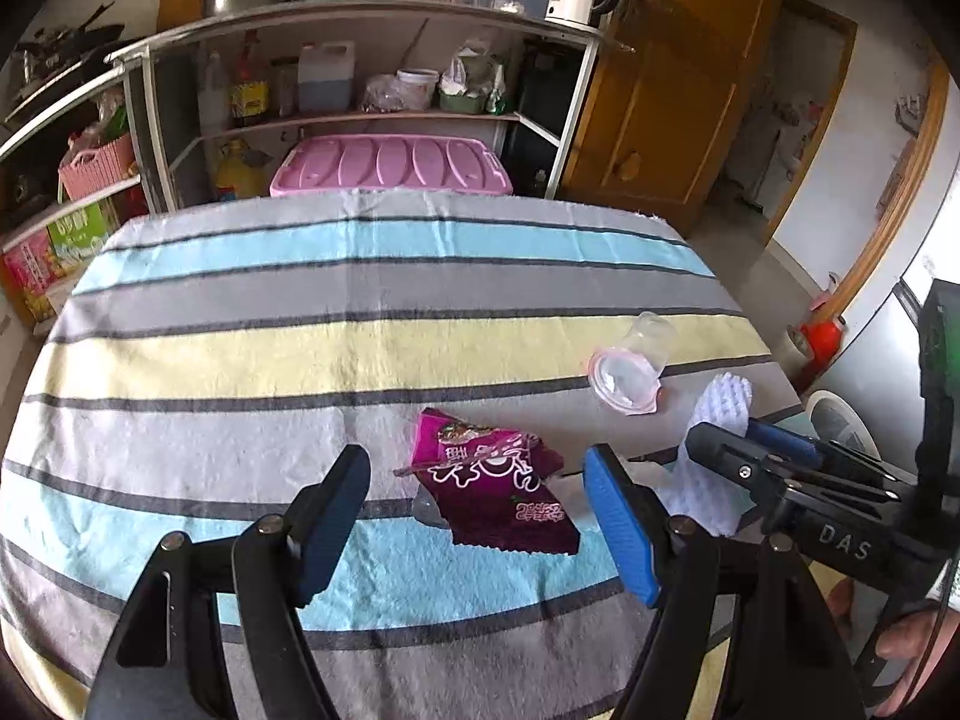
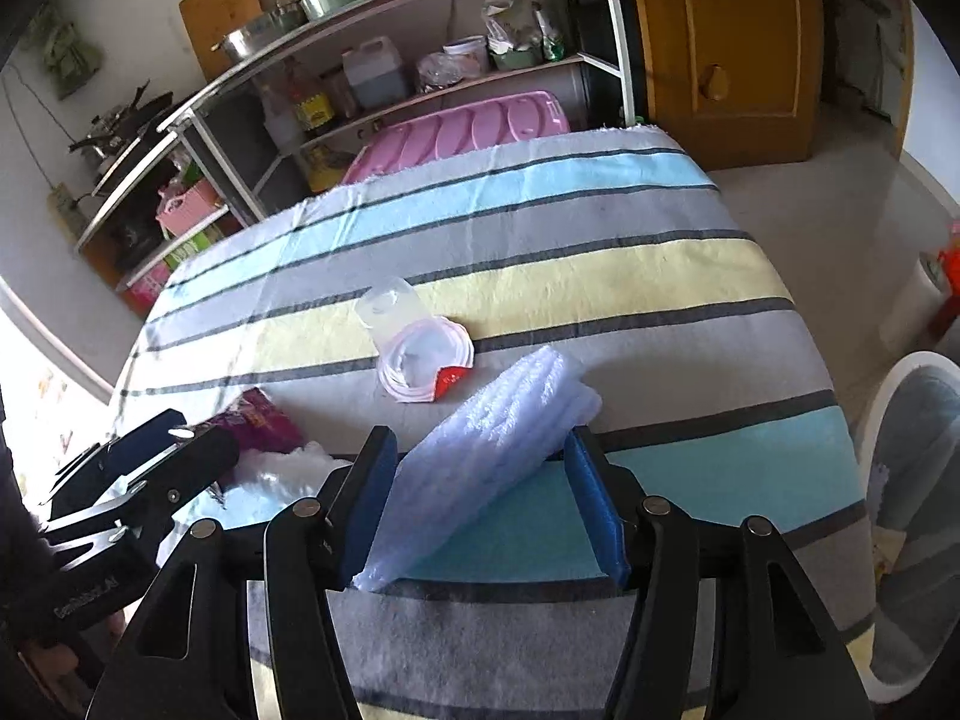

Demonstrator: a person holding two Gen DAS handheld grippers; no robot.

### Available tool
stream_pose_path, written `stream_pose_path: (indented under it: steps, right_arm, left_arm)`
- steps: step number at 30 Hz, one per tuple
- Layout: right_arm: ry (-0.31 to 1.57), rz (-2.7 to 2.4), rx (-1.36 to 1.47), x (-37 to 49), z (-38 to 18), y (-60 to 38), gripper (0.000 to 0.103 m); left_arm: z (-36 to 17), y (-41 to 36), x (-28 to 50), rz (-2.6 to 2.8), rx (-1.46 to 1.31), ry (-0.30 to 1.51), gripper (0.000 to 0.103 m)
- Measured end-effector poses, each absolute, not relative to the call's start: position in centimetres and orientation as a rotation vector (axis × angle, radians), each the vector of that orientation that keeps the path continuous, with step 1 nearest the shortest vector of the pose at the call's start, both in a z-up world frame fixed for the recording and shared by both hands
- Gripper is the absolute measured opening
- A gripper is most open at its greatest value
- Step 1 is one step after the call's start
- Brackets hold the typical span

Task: Collect trash
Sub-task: 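Grasp the purple snack bag with the left tool while the right tool grasps the white foam net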

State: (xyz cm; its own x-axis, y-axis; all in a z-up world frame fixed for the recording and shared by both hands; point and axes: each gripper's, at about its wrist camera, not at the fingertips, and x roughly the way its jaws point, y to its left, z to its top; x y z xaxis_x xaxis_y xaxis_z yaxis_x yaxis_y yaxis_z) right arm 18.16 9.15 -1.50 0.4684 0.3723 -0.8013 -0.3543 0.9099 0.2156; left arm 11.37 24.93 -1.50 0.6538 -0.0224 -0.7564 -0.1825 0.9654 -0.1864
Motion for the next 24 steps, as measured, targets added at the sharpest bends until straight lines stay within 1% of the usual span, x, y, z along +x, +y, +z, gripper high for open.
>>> stream_pose_path:
  steps: [2, 5, 7, 9, 11, 12, 14, 15, 16, 17, 18, 22, 24]
  right_arm:
    - [0.984, 0.440, 0.005, 17.9, -1.5, 9.1, 0.059]
    - [0.965, 0.435, -0.020, 17.5, -1.3, 9.1, 0.059]
    - [0.947, 0.432, -0.025, 17.2, -1.2, 8.9, 0.058]
    - [0.945, 0.443, -0.016, 17.1, -1.2, 8.7, 0.053]
    - [0.948, 0.456, -0.009, 17.0, -1.2, 8.7, 0.044]
    - [0.944, 0.458, -0.011, 16.9, -1.2, 8.7, 0.042]
    - [0.930, 0.460, -0.030, 16.6, -1.0, 8.8, 0.036]
    - [0.922, 0.460, -0.036, 16.5, -0.9, 8.8, 0.034]
    - [0.916, 0.462, -0.036, 16.4, -0.9, 8.8, 0.027]
    - [0.914, 0.464, -0.038, 16.3, -0.8, 9.0, 0.023]
    - [0.912, 0.468, -0.043, 16.3, -0.8, 9.0, 0.023]
    - [0.900, 0.478, -0.037, 16.1, -0.7, 8.8, 0.014]
    - [0.894, 0.483, -0.038, 15.9, -0.6, 8.7, 0.011]
  left_arm:
    - [-1.8, 25.1, 11.4, 0.089, -0.266, 0.860, 0.074]
    - [-1.9, 25.2, 11.5, 0.080, -0.273, 0.857, 0.066]
    - [-1.9, 25.1, 11.5, 0.080, -0.271, 0.856, 0.063]
    - [-2.0, 25.0, 11.5, 0.076, -0.268, 0.857, 0.056]
    - [-2.1, 24.9, 11.5, 0.072, -0.267, 0.860, 0.051]
    - [-2.1, 24.8, 11.5, 0.072, -0.261, 0.859, 0.049]
    - [-1.9, 24.6, 11.4, 0.072, -0.249, 0.856, 0.045]
    - [-1.9, 24.5, 11.3, 0.072, -0.241, 0.853, 0.041]
    - [-1.8, 24.4, 11.2, 0.074, -0.232, 0.851, 0.041]
    - [-1.8, 24.3, 11.2, 0.076, -0.227, 0.848, 0.040]
    - [-1.7, 24.2, 11.2, 0.076, -0.224, 0.847, 0.040]
    - [-1.6, 24.1, 11.0, 0.074, -0.225, 0.838, 0.040]
    - [-1.4, 24.2, 10.8, 0.076, -0.226, 0.832, 0.039]
